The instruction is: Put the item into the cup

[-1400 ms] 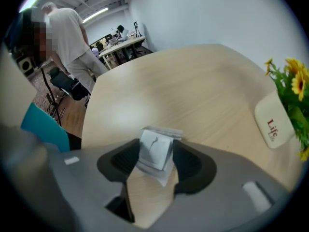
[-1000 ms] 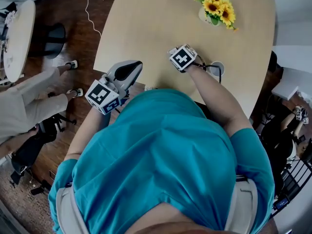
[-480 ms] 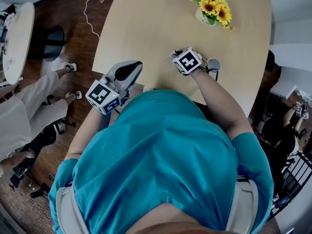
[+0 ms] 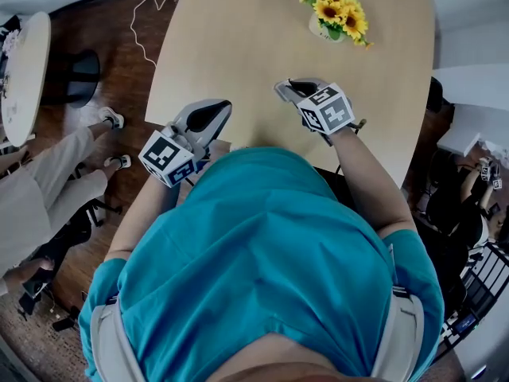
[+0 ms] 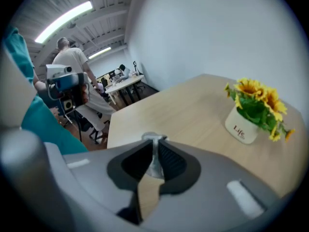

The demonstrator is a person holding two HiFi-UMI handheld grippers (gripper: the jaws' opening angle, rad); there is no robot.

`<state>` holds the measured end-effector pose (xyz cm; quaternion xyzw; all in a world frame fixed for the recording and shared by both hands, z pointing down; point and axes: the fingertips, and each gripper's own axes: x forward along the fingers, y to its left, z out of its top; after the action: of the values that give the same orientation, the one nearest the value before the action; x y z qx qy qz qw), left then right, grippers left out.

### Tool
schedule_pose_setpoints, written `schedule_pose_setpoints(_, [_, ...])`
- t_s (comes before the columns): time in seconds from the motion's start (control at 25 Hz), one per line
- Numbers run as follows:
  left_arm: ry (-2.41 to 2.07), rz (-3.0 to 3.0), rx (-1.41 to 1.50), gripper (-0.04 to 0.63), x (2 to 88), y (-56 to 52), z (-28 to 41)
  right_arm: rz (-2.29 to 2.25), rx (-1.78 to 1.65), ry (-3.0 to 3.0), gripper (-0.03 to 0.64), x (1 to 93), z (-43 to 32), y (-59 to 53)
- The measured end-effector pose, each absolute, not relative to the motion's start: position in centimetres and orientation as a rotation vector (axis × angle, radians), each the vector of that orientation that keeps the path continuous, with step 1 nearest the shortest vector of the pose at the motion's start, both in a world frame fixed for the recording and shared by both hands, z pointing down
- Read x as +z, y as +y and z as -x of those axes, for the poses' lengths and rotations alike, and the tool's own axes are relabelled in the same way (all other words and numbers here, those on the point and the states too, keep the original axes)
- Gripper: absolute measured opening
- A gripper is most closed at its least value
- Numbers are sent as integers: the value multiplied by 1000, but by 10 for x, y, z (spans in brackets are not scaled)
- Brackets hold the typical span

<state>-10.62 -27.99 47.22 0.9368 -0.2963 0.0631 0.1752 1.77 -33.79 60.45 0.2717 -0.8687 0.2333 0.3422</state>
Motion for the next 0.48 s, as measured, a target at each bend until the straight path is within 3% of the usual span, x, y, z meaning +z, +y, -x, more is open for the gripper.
schedule_pose_setpoints(0.48, [-737,-2688,182,5,467,-290,70,-917,486,-2327,37,520,-116,-336])
